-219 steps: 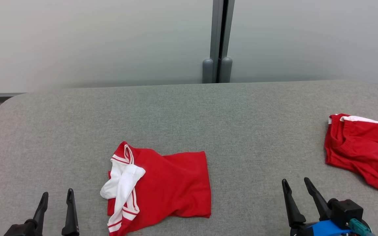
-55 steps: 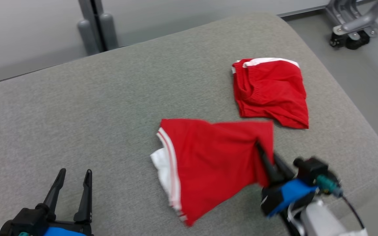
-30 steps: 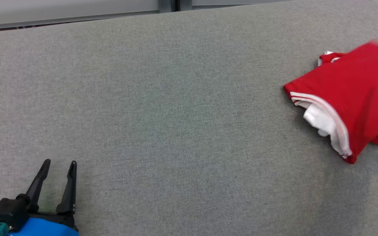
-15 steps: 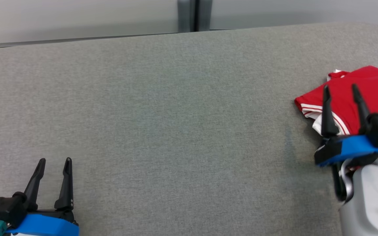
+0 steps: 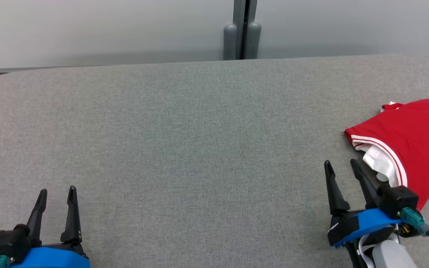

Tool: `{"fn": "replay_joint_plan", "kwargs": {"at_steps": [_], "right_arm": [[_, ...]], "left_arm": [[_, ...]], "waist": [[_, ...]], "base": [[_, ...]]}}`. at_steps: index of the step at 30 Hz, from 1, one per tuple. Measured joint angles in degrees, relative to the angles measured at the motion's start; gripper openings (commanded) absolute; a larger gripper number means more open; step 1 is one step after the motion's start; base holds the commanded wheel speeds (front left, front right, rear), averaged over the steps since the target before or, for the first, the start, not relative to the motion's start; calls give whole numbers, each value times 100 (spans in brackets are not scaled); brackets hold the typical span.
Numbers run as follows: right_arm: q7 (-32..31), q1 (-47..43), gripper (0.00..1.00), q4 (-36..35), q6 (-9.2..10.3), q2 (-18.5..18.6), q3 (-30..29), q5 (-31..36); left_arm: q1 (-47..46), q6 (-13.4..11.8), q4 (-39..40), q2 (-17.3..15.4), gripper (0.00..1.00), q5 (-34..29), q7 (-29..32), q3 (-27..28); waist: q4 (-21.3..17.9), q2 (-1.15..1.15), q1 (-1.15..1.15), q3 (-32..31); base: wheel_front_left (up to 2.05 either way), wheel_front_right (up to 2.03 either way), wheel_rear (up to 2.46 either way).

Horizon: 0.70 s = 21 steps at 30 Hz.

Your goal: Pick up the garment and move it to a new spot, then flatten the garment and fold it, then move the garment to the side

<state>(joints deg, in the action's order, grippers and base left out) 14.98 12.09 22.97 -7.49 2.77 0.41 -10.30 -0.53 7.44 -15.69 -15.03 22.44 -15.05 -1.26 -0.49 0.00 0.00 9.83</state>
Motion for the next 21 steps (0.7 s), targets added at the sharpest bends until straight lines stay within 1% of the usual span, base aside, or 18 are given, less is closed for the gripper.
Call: {"fn": "replay_joint_plan", "kwargs": {"at_steps": [11,16,18,19,21], "right_arm": [[0,-292,100,62,0,1,204,-116],[0,-351,100,77,0,2,204,-194],[0,-376,100,77,0,2,200,-199],[-1,-387,0,85,0,-2,192,-205],[-13,-431,0,178,1,-13,191,-204]], "left_arm": [[206,0,-264,426,100,-297,0,278],[297,0,-281,488,100,-396,0,359],[327,0,-243,510,100,-310,0,313],[343,0,-252,514,0,-260,1,264],[386,0,-335,583,0,-260,19,240]], "waist": [[-27,-1,-1,-591],[-110,-1,0,-777],[-120,-1,0,-809],[-116,-1,0,-818],[-116,0,0,-822]], "base": [[0,0,0],[0,0,0],[0,0,0],[0,0,0],[0,0,0]]}}
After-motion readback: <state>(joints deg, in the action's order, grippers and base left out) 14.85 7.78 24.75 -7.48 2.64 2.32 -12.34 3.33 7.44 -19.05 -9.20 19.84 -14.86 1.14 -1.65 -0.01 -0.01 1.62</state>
